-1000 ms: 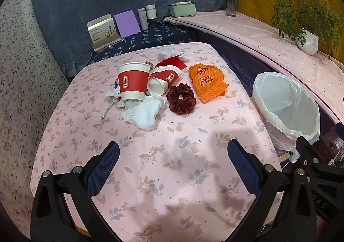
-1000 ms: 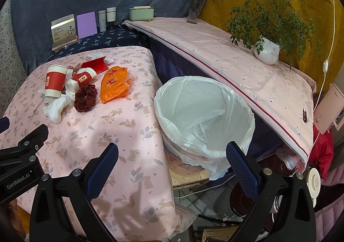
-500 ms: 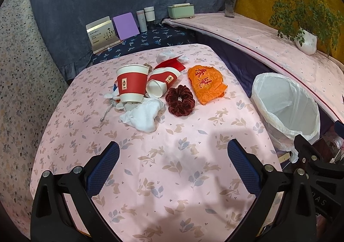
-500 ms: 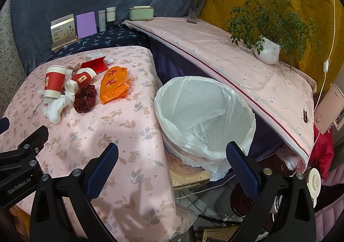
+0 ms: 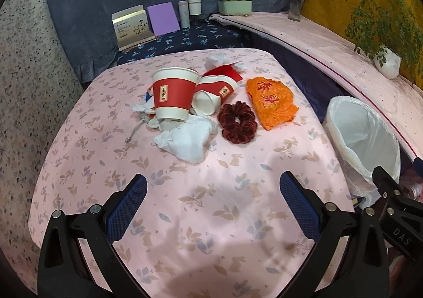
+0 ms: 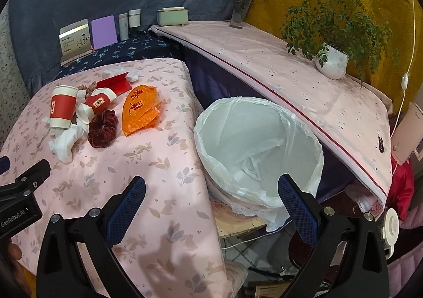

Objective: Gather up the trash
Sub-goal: 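Grasp the orange bag with the right tool while the left tool grasps the white glove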

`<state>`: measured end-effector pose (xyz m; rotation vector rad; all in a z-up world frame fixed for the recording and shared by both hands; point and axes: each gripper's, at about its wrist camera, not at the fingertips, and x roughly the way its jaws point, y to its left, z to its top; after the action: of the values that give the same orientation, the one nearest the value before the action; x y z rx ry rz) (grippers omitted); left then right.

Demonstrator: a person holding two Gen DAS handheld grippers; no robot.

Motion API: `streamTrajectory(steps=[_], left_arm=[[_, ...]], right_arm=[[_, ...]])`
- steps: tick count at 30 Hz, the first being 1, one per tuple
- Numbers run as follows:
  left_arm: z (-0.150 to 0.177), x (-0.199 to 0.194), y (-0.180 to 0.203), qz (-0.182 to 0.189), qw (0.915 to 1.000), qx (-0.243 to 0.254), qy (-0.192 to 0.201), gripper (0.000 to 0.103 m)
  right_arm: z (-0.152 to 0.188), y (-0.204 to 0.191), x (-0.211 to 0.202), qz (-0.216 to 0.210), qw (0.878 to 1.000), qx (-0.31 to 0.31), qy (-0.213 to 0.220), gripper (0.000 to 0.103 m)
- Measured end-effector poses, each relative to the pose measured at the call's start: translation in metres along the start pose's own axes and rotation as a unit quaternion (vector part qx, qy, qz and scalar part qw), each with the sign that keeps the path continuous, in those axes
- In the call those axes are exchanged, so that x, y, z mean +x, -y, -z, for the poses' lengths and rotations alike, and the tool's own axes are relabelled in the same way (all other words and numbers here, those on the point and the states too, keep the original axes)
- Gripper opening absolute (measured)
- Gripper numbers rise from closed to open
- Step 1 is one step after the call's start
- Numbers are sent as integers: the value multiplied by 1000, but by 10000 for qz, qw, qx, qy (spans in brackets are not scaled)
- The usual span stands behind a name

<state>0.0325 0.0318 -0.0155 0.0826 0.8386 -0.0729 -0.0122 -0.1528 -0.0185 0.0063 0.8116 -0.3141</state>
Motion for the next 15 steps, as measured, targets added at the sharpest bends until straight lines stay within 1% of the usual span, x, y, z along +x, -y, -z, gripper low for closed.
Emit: streamTrajectory(steps=[4,9,13,15], left_arm=[[-8,16,-12,36,10000,-1,10,96],[-17,37,-30,-107,9999,-115,43,96],[-25,67,-48,-157,9994,-240,-200,96],[-29,80,-55,-159,9990,-298,-282,96]], right_arm=[[-9,-12,13,-125,9999,-10,-4,96],[-28,-32,30,-227,9997,-91,84,96],[-45,-54,51,-317,9992,-222,139,96],[-54,-66,63,-295,9989,-323,160,96]])
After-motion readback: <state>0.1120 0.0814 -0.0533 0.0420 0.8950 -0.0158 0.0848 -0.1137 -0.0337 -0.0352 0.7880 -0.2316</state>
